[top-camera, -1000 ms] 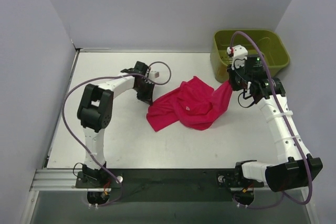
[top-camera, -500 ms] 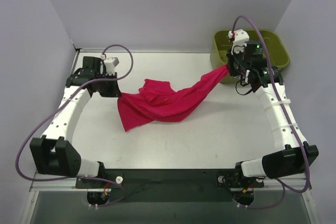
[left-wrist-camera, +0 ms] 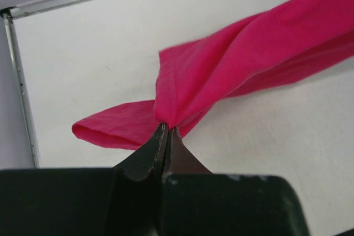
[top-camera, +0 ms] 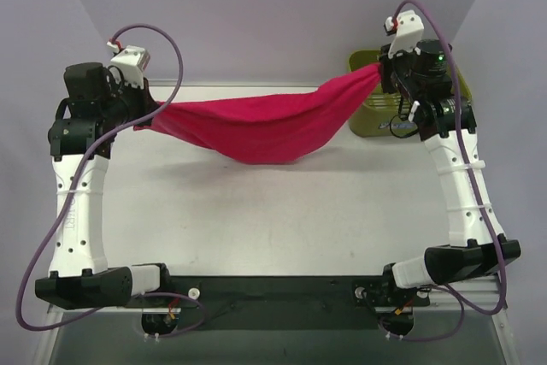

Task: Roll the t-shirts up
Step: Flatten out the T-shirt at the center of the board.

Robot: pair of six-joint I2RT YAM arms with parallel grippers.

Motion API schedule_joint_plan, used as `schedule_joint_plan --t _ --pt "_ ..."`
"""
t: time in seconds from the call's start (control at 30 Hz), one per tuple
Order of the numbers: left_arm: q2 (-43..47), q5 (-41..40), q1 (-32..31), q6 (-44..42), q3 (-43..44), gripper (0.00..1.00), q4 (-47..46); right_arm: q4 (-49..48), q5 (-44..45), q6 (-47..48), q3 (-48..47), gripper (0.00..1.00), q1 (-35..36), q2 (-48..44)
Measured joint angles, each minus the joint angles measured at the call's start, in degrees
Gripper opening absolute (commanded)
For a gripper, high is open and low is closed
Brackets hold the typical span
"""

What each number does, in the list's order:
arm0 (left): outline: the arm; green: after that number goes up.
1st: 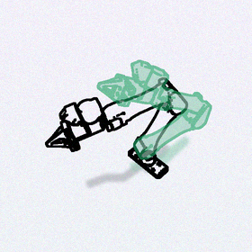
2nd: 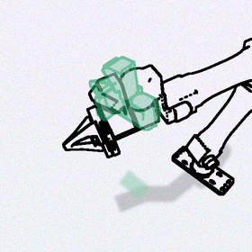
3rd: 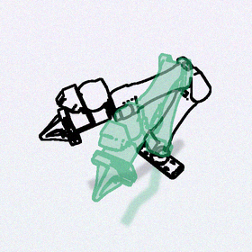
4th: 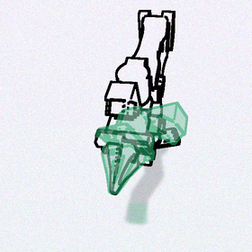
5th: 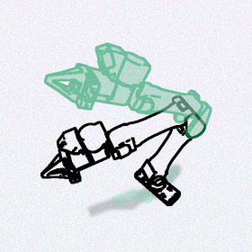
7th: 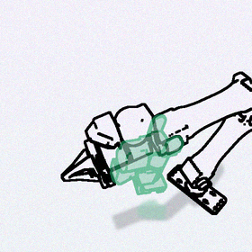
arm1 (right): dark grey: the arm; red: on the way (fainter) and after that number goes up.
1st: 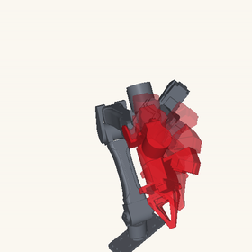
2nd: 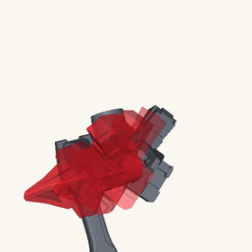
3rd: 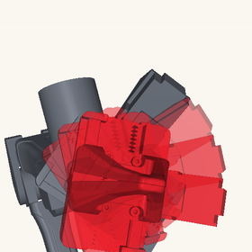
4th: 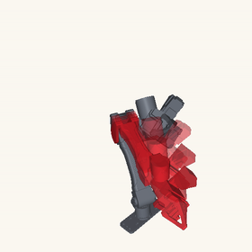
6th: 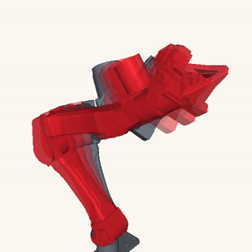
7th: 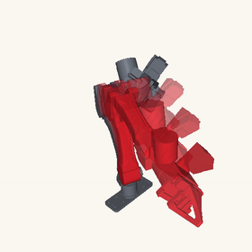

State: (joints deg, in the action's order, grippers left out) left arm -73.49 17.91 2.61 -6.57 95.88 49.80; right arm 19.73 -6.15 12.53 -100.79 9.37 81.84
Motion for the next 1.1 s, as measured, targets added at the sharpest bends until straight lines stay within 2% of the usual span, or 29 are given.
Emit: schedule_joint_plan --t 0.2,0.27,0.33,0.37,0.5,0.63,0.7,0.77,0.93,1.03,1.1 --pt "1.46 6.99 0.00 -4.15 -4.90 0.00 10.56 7.28 -0.20 3.56 15.96 0.00 -0.04 -9.51" --pt "1.51 10.27 0.00 -6.86 -7.06 0.38 15.10 10.23 -0.87 4.96 19.43 0.00 -0.07 -12.92" --pt "1.86 13.00 -0.04 -9.84 -9.03 0.61 19.52 13.00 -2.78 7.15 23.04 0.00 -0.07 -17.73" --pt "2.10 14.03 -0.04 -11.04 -9.81 0.63 21.31 13.88 -3.69 8.11 24.35 0.00 -0.04 -19.65" --pt "2.82 15.76 -0.07 -12.74 -11.54 0.65 24.52 17.99 -8.39 12.76 29.92 0.00 0.09 -26.69" --pt "2.03 14.56 -0.15 -9.90 -13.33 0.65 20.13 20.72 -10.86 16.15 32.74 0.00 0.09 -26.10" --pt "0.39 13.25 -0.22 -7.56 -14.45 0.65 16.79 22.01 -11.63 17.59 33.18 0.31 0.09 -23.45" --pt "-3.06 11.52 -0.28 -4.28 -15.15 0.66 13.22 23.58 -12.50 18.78 33.00 0.50 0.09 -19.52" --pt "-11.30 7.02 -0.26 2.75 -19.08 0.71 7.02 29.88 -16.20 19.12 24.50 0.64 0.04 -10.14" --pt "-11.82 3.50 -0.26 5.95 -24.30 0.71 5.95 30.10 -20.22 17.81 16.39 0.64 0.61 -5.64" --pt "-11.85 0.66 -0.26 6.82 -26.40 0.68 6.16 29.07 -21.75 16.17 10.99 0.64 1.60 -1.66"
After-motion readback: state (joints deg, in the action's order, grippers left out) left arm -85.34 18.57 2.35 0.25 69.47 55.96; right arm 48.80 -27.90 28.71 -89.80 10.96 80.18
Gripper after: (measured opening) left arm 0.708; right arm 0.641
